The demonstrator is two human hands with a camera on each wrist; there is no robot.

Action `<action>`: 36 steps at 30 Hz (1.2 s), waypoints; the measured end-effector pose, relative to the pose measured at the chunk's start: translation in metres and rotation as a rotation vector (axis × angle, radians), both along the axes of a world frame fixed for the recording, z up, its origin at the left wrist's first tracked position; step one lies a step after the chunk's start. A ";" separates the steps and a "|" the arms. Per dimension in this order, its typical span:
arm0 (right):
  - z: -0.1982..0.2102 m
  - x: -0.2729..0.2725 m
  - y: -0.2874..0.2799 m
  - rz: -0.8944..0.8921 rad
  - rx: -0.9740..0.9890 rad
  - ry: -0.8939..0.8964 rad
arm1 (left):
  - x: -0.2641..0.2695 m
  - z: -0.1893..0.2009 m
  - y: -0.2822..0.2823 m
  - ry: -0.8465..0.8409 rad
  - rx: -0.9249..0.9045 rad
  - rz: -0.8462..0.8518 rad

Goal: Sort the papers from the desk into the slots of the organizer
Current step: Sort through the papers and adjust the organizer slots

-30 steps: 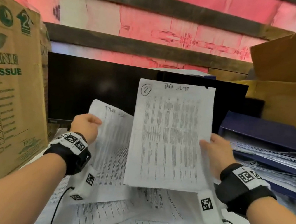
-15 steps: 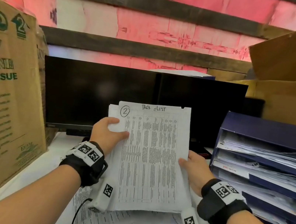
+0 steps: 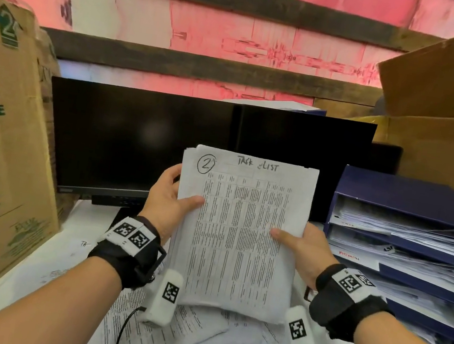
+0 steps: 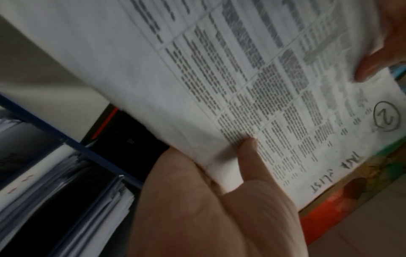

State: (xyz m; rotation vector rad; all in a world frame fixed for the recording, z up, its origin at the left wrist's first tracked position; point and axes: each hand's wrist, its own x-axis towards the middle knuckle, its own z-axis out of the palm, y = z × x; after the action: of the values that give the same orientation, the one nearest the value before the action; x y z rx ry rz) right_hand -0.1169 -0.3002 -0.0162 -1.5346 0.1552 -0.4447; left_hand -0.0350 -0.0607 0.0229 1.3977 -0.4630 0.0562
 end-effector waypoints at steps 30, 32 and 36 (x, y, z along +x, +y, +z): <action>-0.024 -0.038 -0.022 -0.220 -0.331 0.069 | -0.012 -0.066 -0.045 0.107 0.398 -0.064; -0.022 -0.053 -0.033 -0.228 -0.322 0.082 | -0.016 -0.071 -0.056 0.108 0.413 -0.124; -0.020 -0.077 -0.060 -0.290 -0.250 0.128 | -0.026 -0.073 -0.083 0.121 0.455 -0.244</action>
State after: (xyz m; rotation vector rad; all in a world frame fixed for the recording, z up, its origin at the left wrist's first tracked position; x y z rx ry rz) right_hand -0.1936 -0.3602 -0.0366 -1.7961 0.4397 -0.6124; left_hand -0.0615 -0.1435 -0.0504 1.7656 -0.5639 -0.3496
